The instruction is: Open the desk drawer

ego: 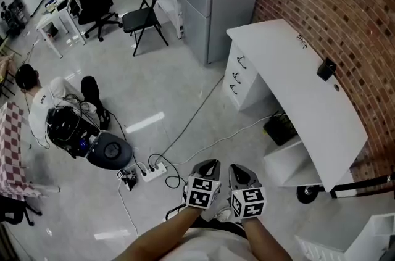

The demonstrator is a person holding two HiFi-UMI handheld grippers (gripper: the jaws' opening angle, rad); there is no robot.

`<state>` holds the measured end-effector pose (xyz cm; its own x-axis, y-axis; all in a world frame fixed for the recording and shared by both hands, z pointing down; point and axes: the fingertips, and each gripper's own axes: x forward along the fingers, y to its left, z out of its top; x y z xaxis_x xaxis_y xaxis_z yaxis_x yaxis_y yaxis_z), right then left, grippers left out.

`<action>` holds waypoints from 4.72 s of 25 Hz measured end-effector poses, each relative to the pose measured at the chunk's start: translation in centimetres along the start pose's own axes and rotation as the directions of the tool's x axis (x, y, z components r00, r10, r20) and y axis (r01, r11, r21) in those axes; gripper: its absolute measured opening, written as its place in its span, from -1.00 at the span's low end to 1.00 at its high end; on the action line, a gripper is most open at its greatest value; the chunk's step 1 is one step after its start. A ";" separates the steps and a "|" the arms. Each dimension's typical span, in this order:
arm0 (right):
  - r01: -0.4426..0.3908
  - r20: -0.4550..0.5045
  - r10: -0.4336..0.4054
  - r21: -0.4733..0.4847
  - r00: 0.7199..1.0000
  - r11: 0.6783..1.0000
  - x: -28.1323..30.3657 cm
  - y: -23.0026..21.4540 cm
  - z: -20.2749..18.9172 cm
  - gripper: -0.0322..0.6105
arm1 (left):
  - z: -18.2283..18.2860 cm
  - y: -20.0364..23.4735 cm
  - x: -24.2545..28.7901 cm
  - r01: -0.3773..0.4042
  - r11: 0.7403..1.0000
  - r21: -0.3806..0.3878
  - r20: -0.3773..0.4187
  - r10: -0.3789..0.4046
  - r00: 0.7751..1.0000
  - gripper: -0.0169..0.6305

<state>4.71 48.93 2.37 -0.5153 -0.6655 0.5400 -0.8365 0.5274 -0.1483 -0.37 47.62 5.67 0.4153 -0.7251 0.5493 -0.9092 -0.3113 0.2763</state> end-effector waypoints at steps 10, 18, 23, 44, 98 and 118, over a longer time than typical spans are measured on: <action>0.057 0.013 -0.057 0.044 0.998 0.997 2.3 0.5 2.1 -0.85 | 1.2 2.1 0.5 0.061 0.998 0.006 -0.005 -0.061 0.998 -0.88; 0.111 0.029 -0.113 0.061 0.993 0.992 4.3 1.2 4.5 -0.85 | 1.4 5.1 0.9 0.095 0.995 -0.012 -0.022 -0.095 0.995 -0.88; 0.126 0.013 -0.128 0.127 0.992 0.984 6.6 -1.0 5.2 -0.85 | 2.4 6.7 2.6 0.091 0.996 -0.003 -0.037 -0.091 0.995 -0.88; -0.024 -0.068 0.034 0.143 0.997 0.989 24.0 -20.9 13.1 -0.85 | 12.9 10.4 24.7 -0.062 0.995 -0.080 -0.130 0.051 0.990 -0.88; -0.370 -0.458 0.318 -0.025 0.830 0.929 65.4 -38.4 -17.4 -0.85 | -7.1 24.2 79.4 0.712 0.269 0.649 -0.583 -0.425 0.692 -0.40; -0.662 -0.608 0.465 -0.138 0.644 0.737 71.5 -37.7 -31.6 -0.85 | -14.6 26.3 89.6 0.636 -0.035 0.771 -0.614 -0.307 0.727 -0.49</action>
<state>5.24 -1.86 72.76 -0.6074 0.1379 0.7823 -0.2494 0.9019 -0.3526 13.34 -16.56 73.72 0.5990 -0.0548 0.7989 0.2731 -0.9239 -0.2681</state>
